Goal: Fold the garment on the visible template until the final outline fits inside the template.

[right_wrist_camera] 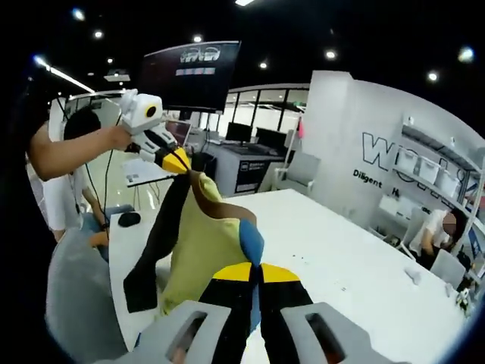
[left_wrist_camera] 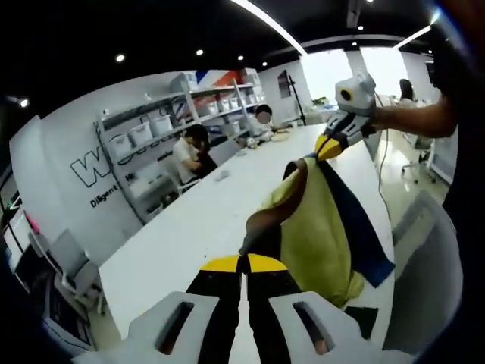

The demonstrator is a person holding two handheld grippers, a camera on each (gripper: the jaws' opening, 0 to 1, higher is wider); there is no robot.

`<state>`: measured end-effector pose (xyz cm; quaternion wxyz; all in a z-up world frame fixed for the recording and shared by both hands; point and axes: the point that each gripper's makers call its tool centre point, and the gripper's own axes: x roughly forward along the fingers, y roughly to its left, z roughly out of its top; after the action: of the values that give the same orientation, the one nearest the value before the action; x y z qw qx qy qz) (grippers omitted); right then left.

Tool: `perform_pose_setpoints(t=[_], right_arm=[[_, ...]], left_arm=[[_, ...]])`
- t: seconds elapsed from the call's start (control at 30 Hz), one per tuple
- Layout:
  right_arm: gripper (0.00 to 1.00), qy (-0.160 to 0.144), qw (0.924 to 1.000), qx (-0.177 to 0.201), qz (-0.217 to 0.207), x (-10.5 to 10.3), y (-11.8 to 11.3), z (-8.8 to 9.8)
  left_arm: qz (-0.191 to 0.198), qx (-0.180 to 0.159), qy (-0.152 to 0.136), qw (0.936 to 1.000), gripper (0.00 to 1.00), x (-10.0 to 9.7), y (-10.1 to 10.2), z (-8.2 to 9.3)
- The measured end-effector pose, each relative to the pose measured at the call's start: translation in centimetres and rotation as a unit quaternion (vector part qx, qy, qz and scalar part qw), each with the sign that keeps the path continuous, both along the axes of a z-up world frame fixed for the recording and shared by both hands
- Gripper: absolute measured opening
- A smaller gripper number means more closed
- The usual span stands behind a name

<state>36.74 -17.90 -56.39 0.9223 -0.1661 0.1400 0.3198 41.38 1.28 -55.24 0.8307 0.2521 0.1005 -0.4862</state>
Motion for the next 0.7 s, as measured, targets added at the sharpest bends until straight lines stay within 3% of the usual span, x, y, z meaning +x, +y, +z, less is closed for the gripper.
perform_pose_setpoints(t=[0.27, 0.7], right_arm=[[0.0, -0.012, 0.9996, -0.016, -0.019, 2.7, -0.5, -2.0], [0.0, -0.003, 0.9981, -0.049, -0.036, 6.8, -1.3, -6.1]], left_arm=[[0.015, 0.016, -0.004, 0.9997, 0.02, 1.6, -0.2, -1.9], [0.036, 0.018, 0.032, 0.9987, 0.02, 5.5, -0.9, -5.3]])
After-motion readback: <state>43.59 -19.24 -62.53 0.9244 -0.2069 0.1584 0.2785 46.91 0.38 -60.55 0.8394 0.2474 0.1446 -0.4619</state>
